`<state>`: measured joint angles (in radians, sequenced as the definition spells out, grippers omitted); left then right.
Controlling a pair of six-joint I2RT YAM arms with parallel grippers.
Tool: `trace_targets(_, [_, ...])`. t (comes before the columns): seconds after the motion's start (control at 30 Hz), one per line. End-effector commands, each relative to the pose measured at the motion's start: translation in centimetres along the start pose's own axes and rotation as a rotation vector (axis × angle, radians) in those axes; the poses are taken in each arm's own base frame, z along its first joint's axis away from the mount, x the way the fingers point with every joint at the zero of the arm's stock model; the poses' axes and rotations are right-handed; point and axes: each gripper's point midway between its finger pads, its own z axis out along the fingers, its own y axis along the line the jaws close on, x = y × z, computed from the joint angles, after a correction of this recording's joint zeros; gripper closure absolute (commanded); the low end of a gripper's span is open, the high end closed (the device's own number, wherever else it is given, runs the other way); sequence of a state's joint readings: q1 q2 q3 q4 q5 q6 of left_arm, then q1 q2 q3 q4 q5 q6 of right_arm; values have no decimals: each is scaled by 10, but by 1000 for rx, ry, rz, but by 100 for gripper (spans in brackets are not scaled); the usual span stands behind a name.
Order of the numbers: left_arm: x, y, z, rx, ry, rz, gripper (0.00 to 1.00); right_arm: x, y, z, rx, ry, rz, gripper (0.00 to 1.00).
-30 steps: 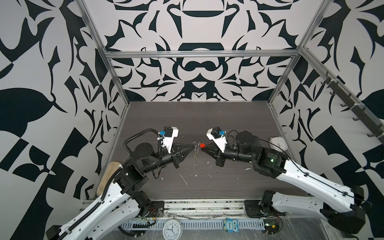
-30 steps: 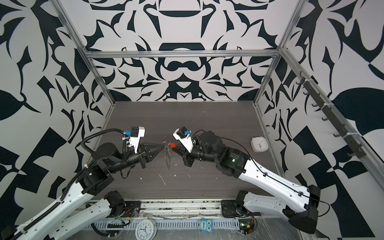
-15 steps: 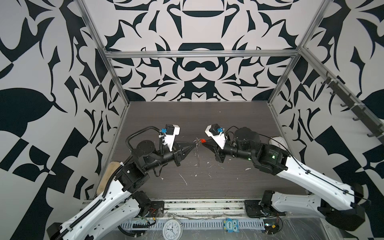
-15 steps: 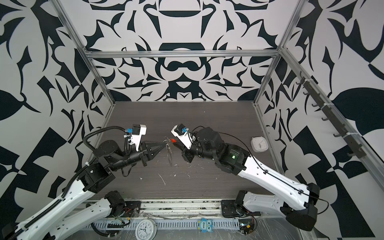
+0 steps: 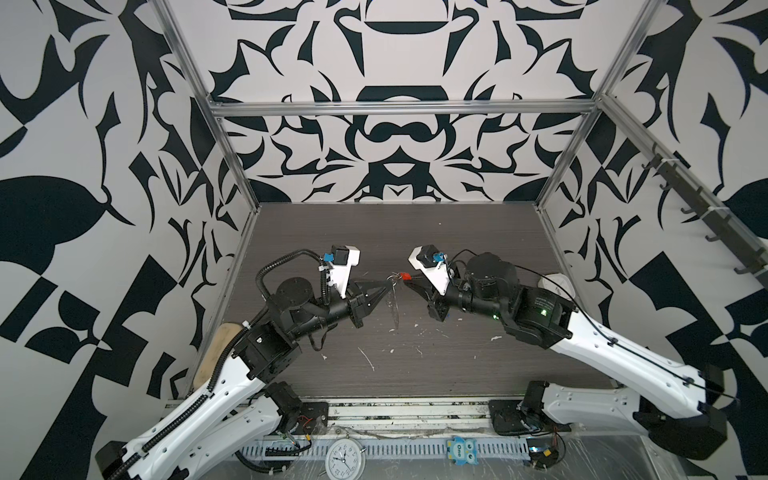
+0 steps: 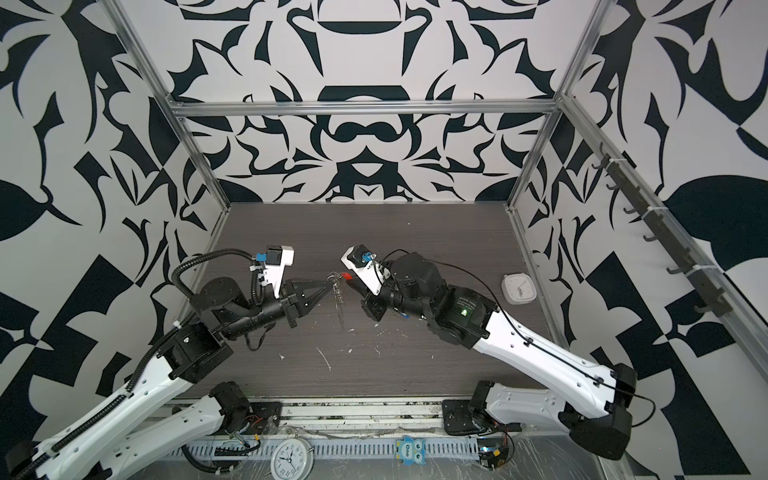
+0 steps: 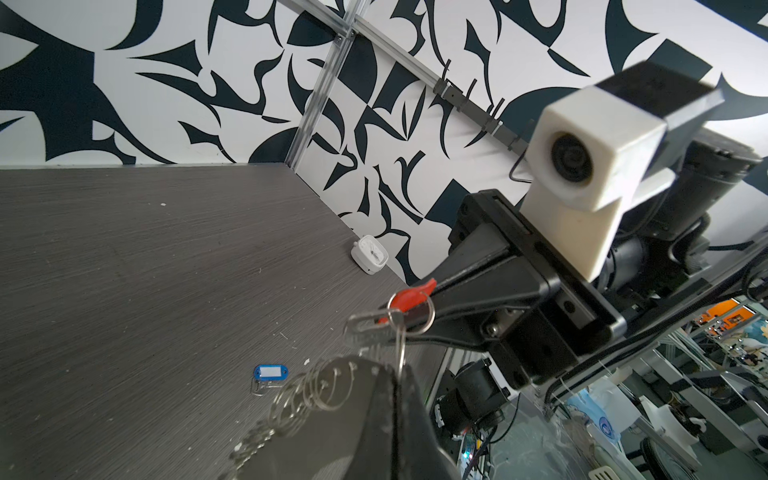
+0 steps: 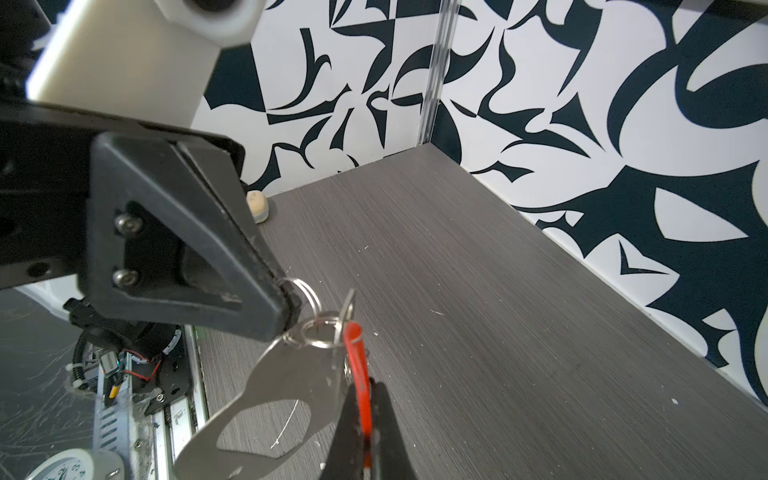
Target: Remove the keys from the keyring
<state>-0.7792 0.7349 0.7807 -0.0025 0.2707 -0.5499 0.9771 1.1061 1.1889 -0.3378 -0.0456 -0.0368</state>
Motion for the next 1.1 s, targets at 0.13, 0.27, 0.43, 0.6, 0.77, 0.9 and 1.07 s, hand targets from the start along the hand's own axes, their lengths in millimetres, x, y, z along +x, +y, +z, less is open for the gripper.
trace_targets(0.13, [-2,9,-8,-72,-2,-35,100,-64,-37,-29,190,-230,36,100])
trace_targets(0.27, [-1,10,-8,-74,-2,-41,100,-68,-40,-29,208,-246,42,100])
trace_targets(0.43, [1,14,-8,-92,4,-53,100,-78,-45,-33,239,-278,43,100])
trace_targets(0.6, [4,17,-6,-102,7,-67,100,-88,-48,-33,250,-324,56,100])
trace_targets(0.77, [6,22,-7,-121,2,-81,100,-101,-55,-41,294,-379,68,100])
trace_targets(0.9, [8,27,-8,-143,-5,-94,100,-109,-57,-42,304,-405,78,100])
trace_targets(1.07, [11,29,-7,-145,2,-101,100,-116,-57,-41,301,-429,90,100])
